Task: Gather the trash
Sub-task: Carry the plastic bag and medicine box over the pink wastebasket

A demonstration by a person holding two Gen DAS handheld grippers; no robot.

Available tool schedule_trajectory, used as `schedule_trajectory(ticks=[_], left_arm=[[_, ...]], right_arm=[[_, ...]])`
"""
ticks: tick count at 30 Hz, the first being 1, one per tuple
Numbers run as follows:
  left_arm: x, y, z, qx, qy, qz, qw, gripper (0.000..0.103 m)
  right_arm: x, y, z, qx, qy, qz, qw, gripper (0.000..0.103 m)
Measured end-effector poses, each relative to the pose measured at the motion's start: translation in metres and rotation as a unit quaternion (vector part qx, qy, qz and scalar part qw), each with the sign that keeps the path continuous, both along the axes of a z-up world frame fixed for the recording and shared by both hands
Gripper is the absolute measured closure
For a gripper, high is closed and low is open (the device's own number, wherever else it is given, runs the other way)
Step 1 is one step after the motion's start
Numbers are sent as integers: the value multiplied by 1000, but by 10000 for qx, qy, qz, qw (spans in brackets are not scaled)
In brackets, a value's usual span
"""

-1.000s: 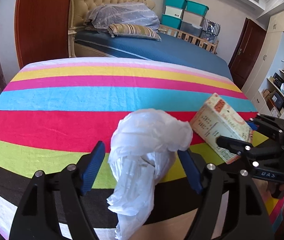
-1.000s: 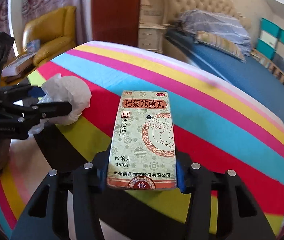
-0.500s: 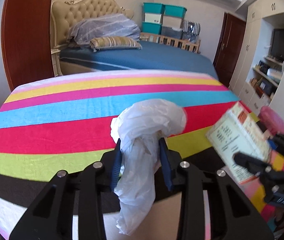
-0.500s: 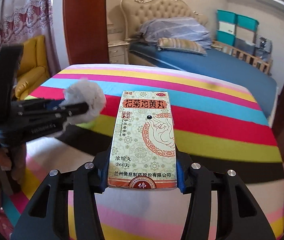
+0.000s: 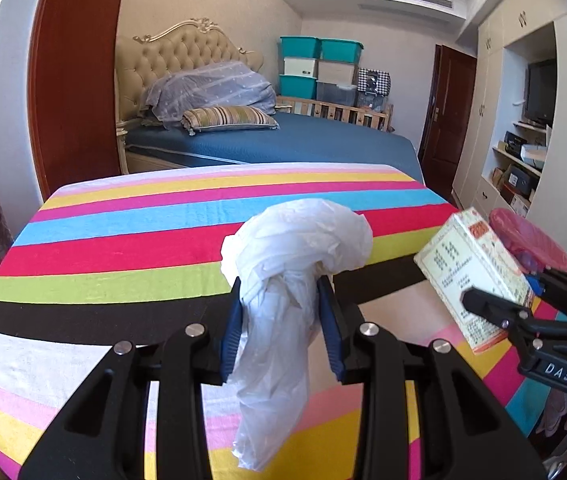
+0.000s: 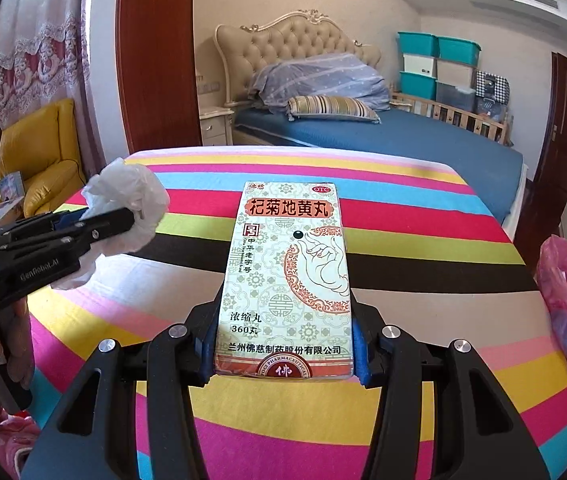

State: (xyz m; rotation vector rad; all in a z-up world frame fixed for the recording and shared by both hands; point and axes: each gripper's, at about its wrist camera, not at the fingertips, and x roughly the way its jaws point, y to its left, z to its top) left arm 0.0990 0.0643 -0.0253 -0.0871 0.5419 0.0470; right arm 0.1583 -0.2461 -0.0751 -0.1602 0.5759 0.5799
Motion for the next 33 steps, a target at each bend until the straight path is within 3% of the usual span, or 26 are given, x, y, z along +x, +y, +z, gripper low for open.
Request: schedule_trajectory(ticks=[17, 33], left_arm=[[-4, -14, -5, 167, -73, -152, 9997, 68], [-7, -48, -2, 308, -104, -691, 9971, 68]], right_arm=[[-12, -16, 3, 171, -170, 40, 9997, 56], [-11, -53, 13, 209, -439, -381, 9981, 56]])
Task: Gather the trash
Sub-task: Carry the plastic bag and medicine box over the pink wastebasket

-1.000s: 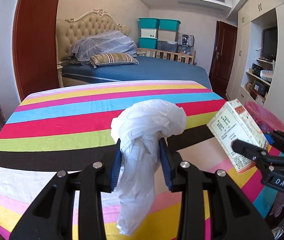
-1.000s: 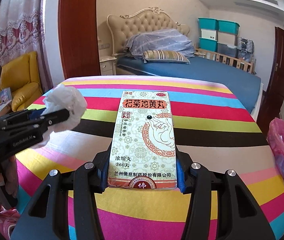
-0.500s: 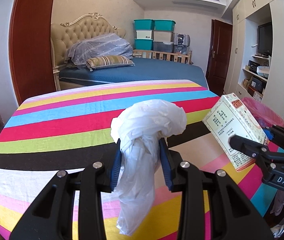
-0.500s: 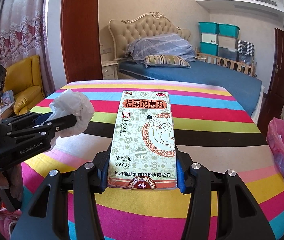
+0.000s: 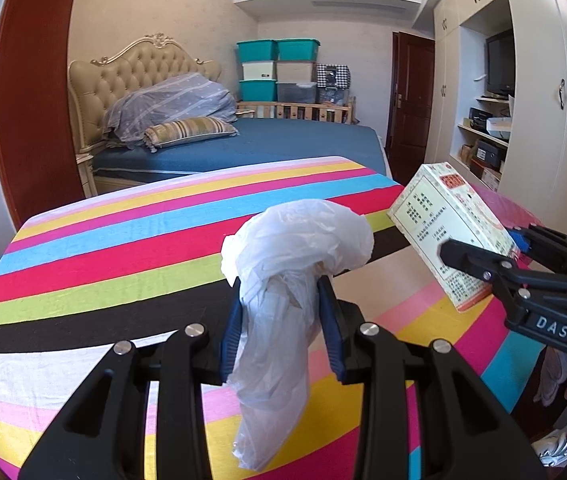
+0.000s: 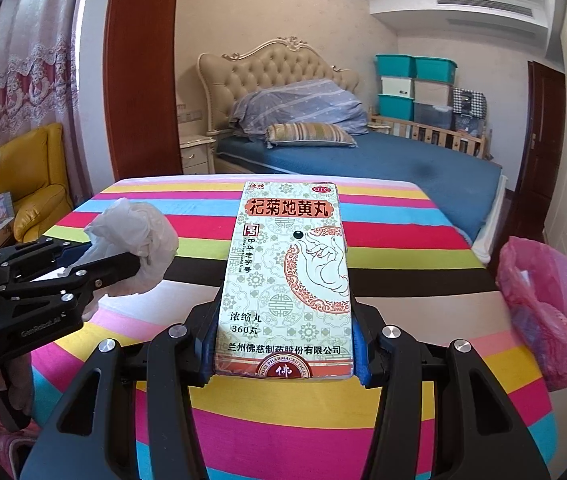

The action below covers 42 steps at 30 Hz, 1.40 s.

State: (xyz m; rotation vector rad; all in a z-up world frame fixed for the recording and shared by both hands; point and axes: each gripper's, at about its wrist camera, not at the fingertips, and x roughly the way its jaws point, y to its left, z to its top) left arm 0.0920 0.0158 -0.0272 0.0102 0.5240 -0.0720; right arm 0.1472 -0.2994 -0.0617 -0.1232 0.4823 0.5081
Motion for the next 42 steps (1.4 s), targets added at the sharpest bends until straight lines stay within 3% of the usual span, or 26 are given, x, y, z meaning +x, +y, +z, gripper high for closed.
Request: schedule_trajectory(ticks=[21, 28, 42], left_arm=[[19, -66, -2, 313, 254, -771, 9962, 68], [38, -115, -4, 375, 361, -1325, 9898, 68], [103, -226, 15, 73, 542, -2296, 9717, 66]], right_arm=[[9, -85, -7, -36, -135, -929, 9956, 56], [10, -124, -6, 24, -208, -1299, 9913, 56], [24, -236, 1, 101, -361, -2347, 9713, 56]])
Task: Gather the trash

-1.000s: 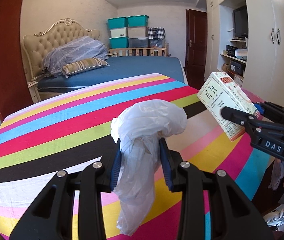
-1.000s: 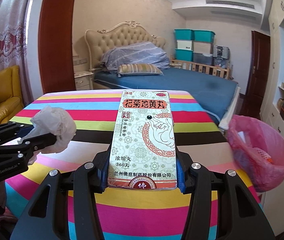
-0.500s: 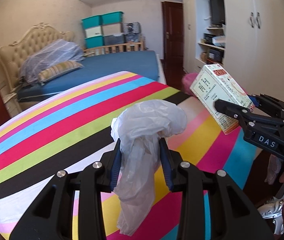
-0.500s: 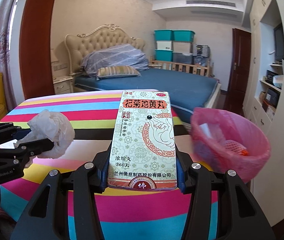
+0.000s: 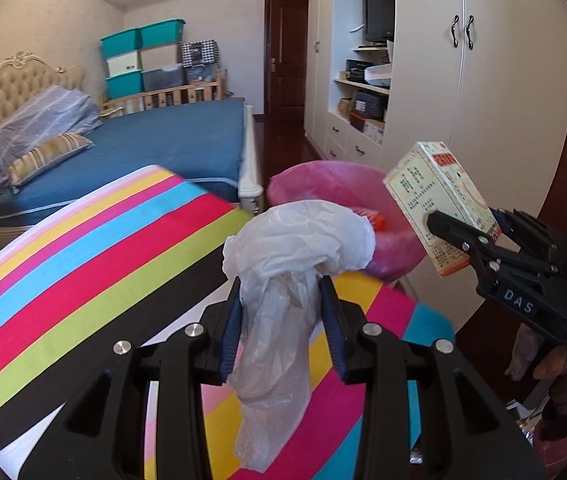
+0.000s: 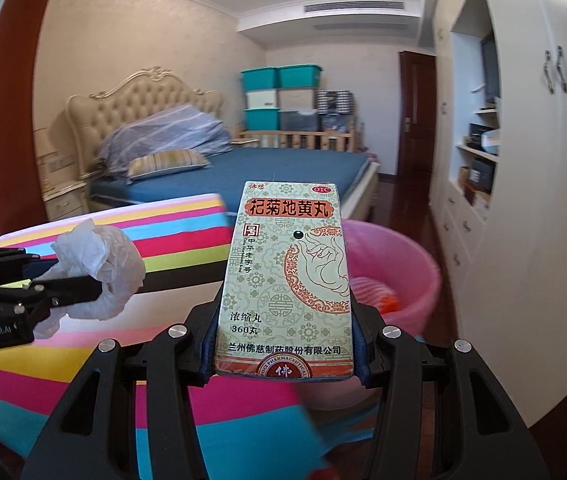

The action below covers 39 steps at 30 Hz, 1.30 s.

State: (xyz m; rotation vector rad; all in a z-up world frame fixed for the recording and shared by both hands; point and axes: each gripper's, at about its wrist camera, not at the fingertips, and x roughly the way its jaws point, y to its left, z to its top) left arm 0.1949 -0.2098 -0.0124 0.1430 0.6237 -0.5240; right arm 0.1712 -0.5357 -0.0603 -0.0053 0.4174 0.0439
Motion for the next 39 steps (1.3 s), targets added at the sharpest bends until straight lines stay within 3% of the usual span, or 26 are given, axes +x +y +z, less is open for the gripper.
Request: schedule_trajectory(ticks=[6, 15, 17, 19, 21, 23, 26, 33, 39], left_arm=[[34, -39, 10, -251, 198, -253, 9992, 66], [107, -90, 19, -873, 582, -418, 9936, 63], [125, -100, 19, -1015, 642, -512, 9914, 55], [133, -100, 19, -1202, 595, -577, 9893, 28], [136, -99, 19, -1274, 460, -464, 9897, 11], [135, -93, 17, -1269, 417, -242, 9907, 5], [123, -82, 17, -919, 156, 140, 9955, 5], [62, -55, 16, -487, -554, 484, 9961, 5], [22, -27, 8, -563, -467, 601, 9955, 5]], right_arm=[[18, -35, 4, -84, -28, -249, 9997, 55], [78, -72, 4, -166, 18, -349, 9992, 54], [91, -81, 1, -111, 50, -266, 9996, 53], [97, -86, -2, -144, -105, -151, 9997, 45], [99, -90, -6, -77, -126, -57, 9999, 23], [91, -94, -7, -19, -171, -130, 9998, 23], [66, -93, -4, -58, -310, -229, 9992, 23], [-1, -71, 0, -75, -370, -398, 9985, 19], [-33, -54, -4, -324, -141, -553, 9978, 19]])
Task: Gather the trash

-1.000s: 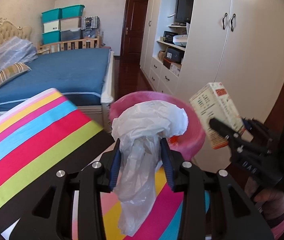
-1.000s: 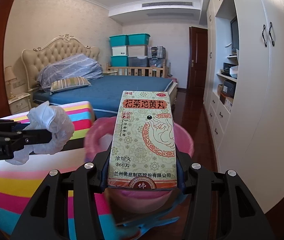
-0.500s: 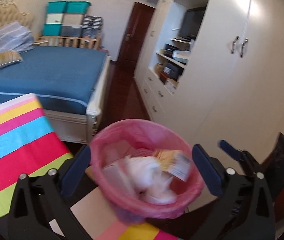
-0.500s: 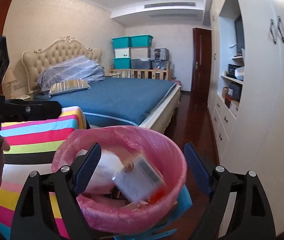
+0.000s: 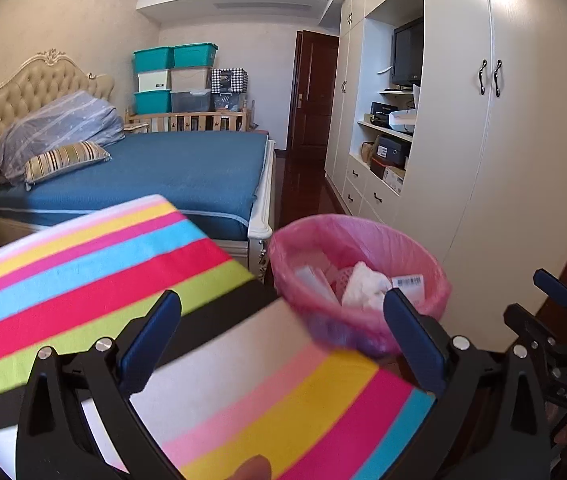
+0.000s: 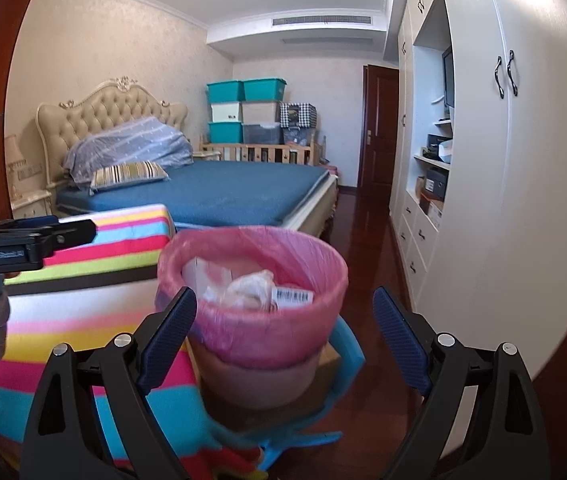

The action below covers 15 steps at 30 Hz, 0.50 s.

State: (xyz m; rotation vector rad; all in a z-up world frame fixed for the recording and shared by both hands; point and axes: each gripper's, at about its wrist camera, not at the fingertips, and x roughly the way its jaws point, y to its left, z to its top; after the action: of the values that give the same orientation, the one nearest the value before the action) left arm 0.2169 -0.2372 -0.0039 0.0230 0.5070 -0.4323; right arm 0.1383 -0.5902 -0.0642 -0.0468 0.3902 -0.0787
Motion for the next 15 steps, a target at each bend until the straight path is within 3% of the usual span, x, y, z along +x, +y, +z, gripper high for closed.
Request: schedule_trajectory(ticks=[6, 15], left_arm=[[-30, 7, -9, -9, -77, -61, 10000, 5], [-59, -6, -7, 290, -438, -263, 9983, 5]], right_arm=[[-12, 9, 9, 38, 32, 77, 10000, 19], [-12, 21, 13, 30, 35, 149, 9999, 19]])
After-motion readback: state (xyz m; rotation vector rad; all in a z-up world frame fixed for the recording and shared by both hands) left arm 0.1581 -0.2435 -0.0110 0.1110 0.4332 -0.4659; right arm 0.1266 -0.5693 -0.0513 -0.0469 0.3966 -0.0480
